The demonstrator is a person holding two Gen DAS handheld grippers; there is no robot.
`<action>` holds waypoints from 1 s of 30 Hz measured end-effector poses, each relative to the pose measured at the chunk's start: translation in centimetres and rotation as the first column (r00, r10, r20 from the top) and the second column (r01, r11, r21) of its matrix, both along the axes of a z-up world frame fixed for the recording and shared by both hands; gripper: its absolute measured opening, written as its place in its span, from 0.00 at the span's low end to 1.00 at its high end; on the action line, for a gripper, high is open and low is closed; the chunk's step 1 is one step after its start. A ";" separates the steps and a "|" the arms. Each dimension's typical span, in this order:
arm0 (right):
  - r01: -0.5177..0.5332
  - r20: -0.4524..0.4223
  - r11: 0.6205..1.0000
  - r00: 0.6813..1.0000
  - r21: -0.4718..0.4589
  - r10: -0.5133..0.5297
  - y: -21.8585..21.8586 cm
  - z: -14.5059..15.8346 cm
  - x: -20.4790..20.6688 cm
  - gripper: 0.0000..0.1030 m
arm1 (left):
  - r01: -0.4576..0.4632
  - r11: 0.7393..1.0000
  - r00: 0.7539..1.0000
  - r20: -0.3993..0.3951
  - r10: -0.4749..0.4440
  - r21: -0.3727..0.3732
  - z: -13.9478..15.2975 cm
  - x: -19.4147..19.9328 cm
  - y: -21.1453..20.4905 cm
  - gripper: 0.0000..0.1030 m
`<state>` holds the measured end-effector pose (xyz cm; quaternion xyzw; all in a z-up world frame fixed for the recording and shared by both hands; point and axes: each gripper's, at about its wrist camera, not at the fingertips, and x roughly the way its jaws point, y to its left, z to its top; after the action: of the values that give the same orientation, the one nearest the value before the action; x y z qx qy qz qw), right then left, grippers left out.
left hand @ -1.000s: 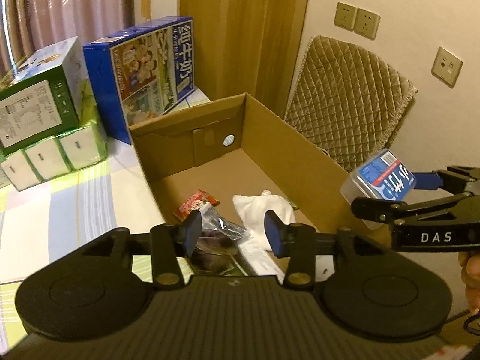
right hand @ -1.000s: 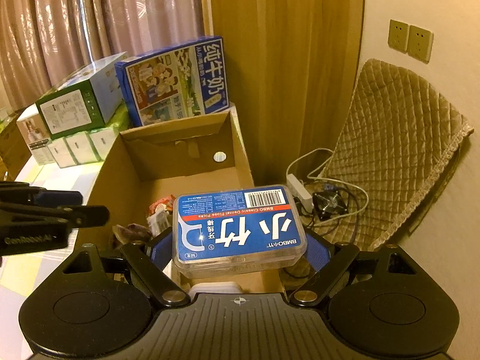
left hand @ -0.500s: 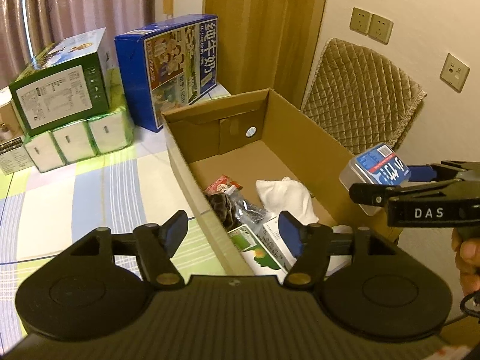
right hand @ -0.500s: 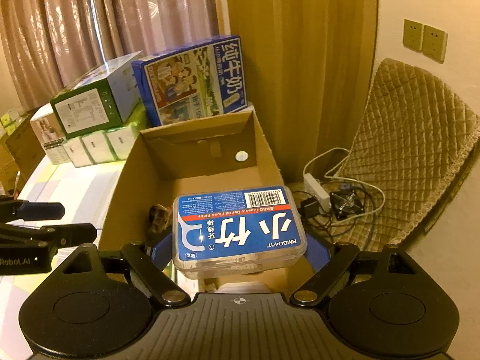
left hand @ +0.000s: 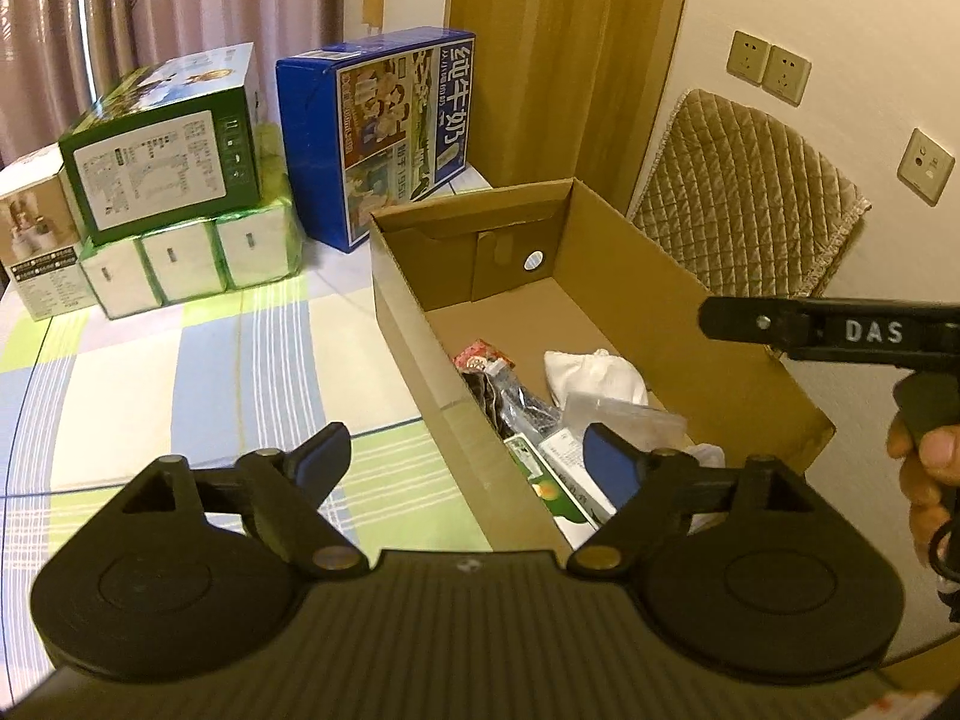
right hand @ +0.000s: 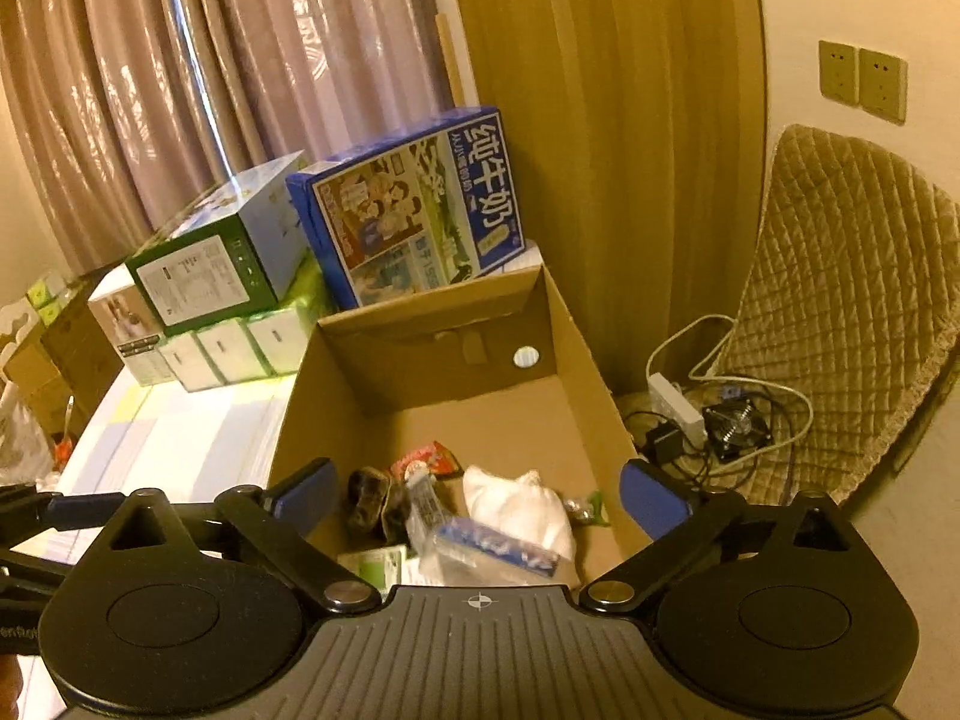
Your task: Organize objects
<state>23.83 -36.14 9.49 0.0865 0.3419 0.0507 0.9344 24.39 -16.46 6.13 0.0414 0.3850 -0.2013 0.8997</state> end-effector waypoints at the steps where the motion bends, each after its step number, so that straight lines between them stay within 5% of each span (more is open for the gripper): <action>1: 0.003 -0.003 1.000 1.000 0.000 -0.003 -0.1 0.1 -0.5 0.95 | -0.004 1.000 1.000 -0.001 0.004 -0.003 0.1 -0.3 0.1 0.83; 5: 0.009 -0.017 1.000 1.000 -0.002 -0.009 -0.6 0.6 -2.8 0.96 | -0.026 0.999 0.999 0.030 0.027 -0.028 0.7 -2.1 0.5 0.99; 30: 0.011 -0.029 1.000 1.000 -0.004 -0.011 1.1 2.9 -20.1 0.98 | -0.113 0.992 0.992 0.045 0.116 -0.062 4.0 -17.4 3.9 0.99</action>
<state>3.74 -35.03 12.41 0.0872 0.3550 0.0438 0.9297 6.96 -12.51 10.15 -0.0027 0.3588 -0.1597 0.9197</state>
